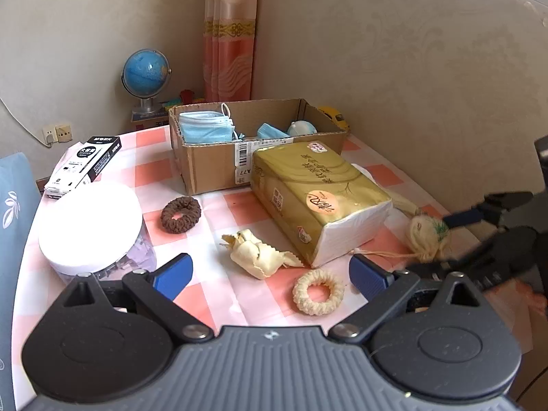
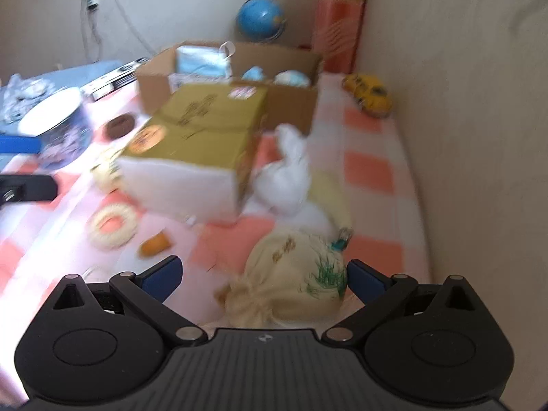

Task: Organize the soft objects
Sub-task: 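Lower the right gripper onto the beige drawstring pouch, then grasp the beige pouch with the right gripper while the left grasps the cream cloth bundle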

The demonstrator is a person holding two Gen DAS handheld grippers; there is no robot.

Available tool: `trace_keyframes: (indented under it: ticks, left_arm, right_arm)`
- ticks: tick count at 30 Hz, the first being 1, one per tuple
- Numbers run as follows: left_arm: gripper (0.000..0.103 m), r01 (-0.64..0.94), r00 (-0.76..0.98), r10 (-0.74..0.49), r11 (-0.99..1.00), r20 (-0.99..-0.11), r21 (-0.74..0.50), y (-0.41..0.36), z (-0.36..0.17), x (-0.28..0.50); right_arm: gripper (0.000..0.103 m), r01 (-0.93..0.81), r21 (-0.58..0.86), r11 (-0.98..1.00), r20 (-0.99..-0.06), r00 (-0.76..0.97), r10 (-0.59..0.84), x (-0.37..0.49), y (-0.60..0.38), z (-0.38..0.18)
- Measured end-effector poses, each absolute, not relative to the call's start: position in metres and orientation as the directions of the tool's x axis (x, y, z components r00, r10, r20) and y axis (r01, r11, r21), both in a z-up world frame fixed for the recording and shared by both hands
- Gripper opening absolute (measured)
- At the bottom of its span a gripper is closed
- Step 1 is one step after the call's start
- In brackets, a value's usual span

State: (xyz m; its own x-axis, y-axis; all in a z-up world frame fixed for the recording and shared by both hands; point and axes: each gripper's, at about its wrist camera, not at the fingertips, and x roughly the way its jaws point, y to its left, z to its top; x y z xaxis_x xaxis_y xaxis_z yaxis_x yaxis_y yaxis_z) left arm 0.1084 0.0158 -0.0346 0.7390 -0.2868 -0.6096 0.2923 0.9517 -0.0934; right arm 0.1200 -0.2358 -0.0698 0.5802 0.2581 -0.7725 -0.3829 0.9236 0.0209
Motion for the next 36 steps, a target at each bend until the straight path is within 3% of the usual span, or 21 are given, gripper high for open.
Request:
trace_keyframes:
  ticks: [4,10,19,21,30,36]
  left_arm:
    - [0.098,0.289,0.735,-0.284,0.953,-0.615,-0.094,0.016,-0.037,0.112]
    - [0.098,0.313,0.73,-0.304,0.945,-0.612,-0.097,0.013,-0.037,0.108]
    - [0.098,0.339,0.716,-0.308,0.938,-0.627,-0.073,0.011,-0.04,0.109]
    - [0.098,0.35,0.708,-0.311,0.934,-0.635,-0.067,0.011,-0.042,0.111]
    - [0.097,0.369,0.702,-0.304,0.929,-0.644,-0.035,0.007,-0.048,0.117]
    - [0.097,0.375,0.709,-0.301,0.927,-0.638,-0.021,0.002,-0.049,0.123]
  right_arm:
    - [0.103,-0.461,0.076,0.884,-0.769,0.538,0.346,0.099,-0.224,-0.065]
    - [0.103,-0.501,-0.104,0.859,-0.761,0.596,0.255,0.093,-0.211,-0.068]
    - [0.101,-0.529,-0.077,0.845,-0.759,0.581,0.294,0.103,-0.212,-0.077]
    - [0.088,-0.527,-0.066,0.847,-0.766,0.571,0.295,0.107,-0.212,-0.08]
    - [0.074,-0.447,-0.074,0.892,-0.765,0.599,0.237,0.097,-0.211,-0.076]
    - [0.076,-0.411,-0.084,0.908,-0.772,0.603,0.202,0.09,-0.213,-0.08]
